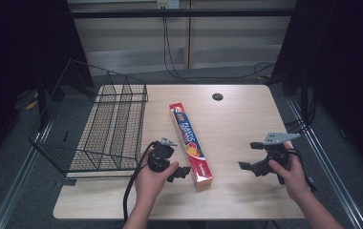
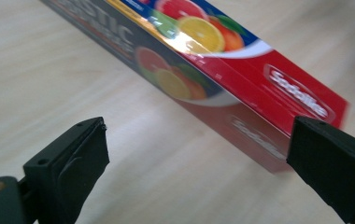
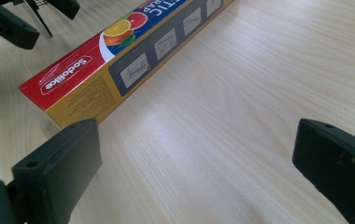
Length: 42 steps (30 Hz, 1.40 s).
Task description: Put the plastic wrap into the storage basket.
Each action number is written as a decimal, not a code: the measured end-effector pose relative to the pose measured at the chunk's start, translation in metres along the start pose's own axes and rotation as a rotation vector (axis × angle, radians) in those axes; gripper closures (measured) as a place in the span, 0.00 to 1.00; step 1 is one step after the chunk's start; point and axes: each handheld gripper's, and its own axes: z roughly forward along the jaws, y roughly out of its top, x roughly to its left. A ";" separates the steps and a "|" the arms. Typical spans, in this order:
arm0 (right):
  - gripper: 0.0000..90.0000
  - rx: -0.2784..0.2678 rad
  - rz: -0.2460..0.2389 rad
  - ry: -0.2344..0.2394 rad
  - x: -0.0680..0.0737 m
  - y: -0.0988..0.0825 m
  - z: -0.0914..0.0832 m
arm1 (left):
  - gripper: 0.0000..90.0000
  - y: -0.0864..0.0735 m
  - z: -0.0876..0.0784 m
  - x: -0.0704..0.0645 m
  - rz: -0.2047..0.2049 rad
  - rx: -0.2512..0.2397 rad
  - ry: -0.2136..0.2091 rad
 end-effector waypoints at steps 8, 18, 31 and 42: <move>0.01 0.005 -0.004 -0.012 -0.001 -0.001 -0.002 | 0.04 0.024 0.008 0.005 -0.076 -0.008 -0.006; 0.01 0.007 0.014 -0.017 -0.005 -0.003 -0.001 | 0.06 0.063 0.027 0.015 -0.178 -0.025 0.053; 0.01 0.006 0.015 -0.033 -0.007 -0.003 -0.003 | 0.09 0.090 0.049 0.028 -0.227 -0.001 0.137; 0.01 0.007 0.012 -0.028 -0.007 -0.003 -0.002 | 0.10 0.094 0.073 0.029 -0.258 0.048 0.186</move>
